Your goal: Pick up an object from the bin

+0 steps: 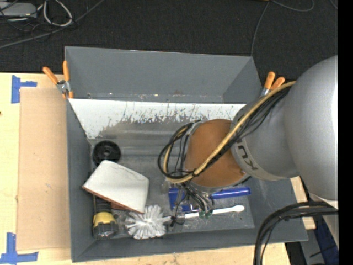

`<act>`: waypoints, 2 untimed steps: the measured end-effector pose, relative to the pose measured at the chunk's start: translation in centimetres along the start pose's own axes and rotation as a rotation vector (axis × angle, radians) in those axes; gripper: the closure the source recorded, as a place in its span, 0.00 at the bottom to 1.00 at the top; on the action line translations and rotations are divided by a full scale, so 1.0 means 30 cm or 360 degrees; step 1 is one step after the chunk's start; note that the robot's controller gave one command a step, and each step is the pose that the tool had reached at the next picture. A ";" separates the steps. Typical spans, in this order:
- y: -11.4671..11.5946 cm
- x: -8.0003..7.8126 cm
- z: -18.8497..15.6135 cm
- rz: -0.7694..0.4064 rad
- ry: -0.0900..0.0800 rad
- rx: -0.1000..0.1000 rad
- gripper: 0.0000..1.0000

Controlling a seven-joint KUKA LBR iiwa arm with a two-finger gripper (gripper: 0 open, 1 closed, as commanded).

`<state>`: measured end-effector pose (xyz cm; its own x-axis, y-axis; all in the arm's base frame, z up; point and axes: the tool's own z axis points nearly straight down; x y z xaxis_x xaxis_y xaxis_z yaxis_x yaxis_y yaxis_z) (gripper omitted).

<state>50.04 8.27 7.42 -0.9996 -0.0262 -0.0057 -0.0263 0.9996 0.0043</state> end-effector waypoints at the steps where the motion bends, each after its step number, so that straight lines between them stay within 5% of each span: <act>1: -0.083 -0.072 0.010 0.0189 0.0004 -0.0001 0.00; 2: -0.118 -0.060 0.014 0.0157 0.0006 0.0001 0.00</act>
Offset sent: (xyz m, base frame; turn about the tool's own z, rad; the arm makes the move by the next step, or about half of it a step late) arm 0.0039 -0.0244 -0.0042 0.0250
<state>51.95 4.79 7.01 -0.9974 0.0722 -0.0018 0.0722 0.9974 0.0038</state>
